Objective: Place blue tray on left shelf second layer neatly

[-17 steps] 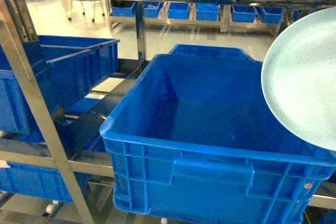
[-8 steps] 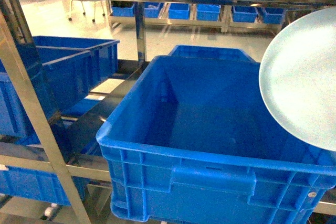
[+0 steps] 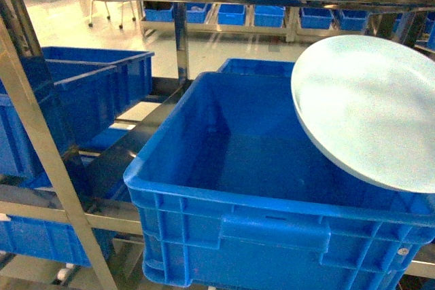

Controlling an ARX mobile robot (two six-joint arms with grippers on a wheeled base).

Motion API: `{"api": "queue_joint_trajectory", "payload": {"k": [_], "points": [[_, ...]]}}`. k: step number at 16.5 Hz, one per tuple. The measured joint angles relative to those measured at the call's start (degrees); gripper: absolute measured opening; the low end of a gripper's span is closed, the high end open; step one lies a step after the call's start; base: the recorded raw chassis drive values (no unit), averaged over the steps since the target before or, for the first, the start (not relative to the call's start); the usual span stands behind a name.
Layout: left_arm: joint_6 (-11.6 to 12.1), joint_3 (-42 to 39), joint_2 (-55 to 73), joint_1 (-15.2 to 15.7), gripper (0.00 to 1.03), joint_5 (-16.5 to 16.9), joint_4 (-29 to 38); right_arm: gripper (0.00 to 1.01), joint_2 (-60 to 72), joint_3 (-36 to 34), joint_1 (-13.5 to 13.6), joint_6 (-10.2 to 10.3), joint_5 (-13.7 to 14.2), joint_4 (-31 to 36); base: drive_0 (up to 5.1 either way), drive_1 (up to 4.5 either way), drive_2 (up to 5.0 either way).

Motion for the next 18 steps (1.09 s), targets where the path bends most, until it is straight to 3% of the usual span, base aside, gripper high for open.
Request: {"api": "queue_joint_trajectory", "payload": {"k": [4,7,12,15,18], "points": [[0.00,0.00,0.00,0.00,0.98,0.00,-0.02,0.02,8.09,4.39,6.73,4.57,1.27,0.87,0.0,0.00,0.0],[0.00,0.00,0.00,0.00,0.98,0.00,-0.02,0.02,15.02,8.02,10.36,6.38,4.90,1.86,0.0,0.00,0.0],[0.02,0.00,0.00,0.00,0.98,0.00,-0.02,0.02,30.16,19.47,14.60,4.81,14.75,5.11,0.0,0.00,0.0],[0.00,0.00,0.00,0.00,0.98,-0.02,-0.02,0.03,31.69,22.25,15.61,4.68,14.58,6.08,0.0,0.00,0.0],[0.00,0.00,0.00,0.00,0.98,0.00,-0.02,0.17,31.15,21.94,15.61,4.70,13.14,7.39,0.0,0.00,0.0]]}}
